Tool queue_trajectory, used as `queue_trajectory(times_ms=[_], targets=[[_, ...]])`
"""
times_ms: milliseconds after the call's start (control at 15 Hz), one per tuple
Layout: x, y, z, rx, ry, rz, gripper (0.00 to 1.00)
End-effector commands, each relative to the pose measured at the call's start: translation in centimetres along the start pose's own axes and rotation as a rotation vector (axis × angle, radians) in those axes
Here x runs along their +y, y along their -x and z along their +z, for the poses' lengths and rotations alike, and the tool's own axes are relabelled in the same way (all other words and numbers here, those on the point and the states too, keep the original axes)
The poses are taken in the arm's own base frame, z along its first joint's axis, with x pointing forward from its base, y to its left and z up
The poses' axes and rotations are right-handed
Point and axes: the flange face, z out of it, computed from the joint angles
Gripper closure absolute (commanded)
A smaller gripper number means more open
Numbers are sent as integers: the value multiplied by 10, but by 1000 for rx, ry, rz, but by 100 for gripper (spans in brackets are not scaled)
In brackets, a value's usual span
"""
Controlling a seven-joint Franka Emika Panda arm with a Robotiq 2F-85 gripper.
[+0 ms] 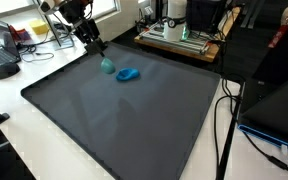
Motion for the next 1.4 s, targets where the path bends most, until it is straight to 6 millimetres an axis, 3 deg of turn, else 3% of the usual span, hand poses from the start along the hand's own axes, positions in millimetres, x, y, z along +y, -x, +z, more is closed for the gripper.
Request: queue_trajectory(times_ms=[0,600,1333], targets=[[-19,50,4,71,32,51,78],[-32,125,21,262,50,113,78],[-28,201,46,430,80,98,78]])
